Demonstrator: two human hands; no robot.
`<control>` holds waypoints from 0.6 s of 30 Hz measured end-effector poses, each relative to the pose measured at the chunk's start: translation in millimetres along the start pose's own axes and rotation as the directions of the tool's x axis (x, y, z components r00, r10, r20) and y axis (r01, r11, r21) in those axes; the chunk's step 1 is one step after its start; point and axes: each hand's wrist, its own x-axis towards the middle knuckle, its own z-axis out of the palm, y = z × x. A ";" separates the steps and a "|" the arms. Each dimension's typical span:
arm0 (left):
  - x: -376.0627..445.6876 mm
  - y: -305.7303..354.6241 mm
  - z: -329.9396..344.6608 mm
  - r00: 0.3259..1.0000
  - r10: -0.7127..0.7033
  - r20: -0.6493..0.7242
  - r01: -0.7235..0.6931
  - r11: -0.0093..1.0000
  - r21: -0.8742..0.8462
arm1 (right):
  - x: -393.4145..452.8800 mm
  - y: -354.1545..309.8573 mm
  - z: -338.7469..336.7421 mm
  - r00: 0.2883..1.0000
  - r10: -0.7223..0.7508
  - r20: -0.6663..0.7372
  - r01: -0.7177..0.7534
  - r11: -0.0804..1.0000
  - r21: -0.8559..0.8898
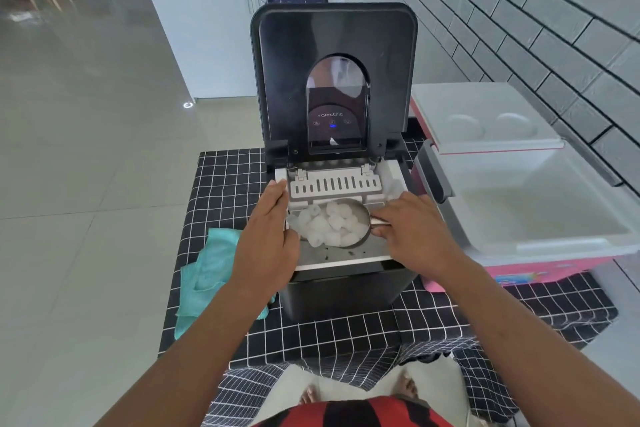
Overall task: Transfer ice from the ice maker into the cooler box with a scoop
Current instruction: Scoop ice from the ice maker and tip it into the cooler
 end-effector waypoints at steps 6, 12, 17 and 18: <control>0.2 -2.4 1.4 1.000 0.007 -0.002 -0.007 1.000 0.015 | -0.9 15.4 -2.6 0.996 0.047 -0.074 -0.035 0.988 0.153; -0.4 -2.8 1.4 1.000 0.005 -0.006 -0.005 1.000 0.022 | -2.3 27.6 -3.6 0.995 0.066 -0.068 -0.047 0.967 0.251; 2.6 -1.0 -1.4 1.000 0.004 0.024 -0.007 0.995 0.097 | -9.4 45.2 -13.3 0.994 0.064 -0.094 -0.036 0.962 0.272; 3.6 1.0 -1.8 1.000 -0.005 0.030 0.001 0.991 0.134 | -11.1 50.2 -16.9 0.993 0.064 -0.103 -0.033 0.960 0.276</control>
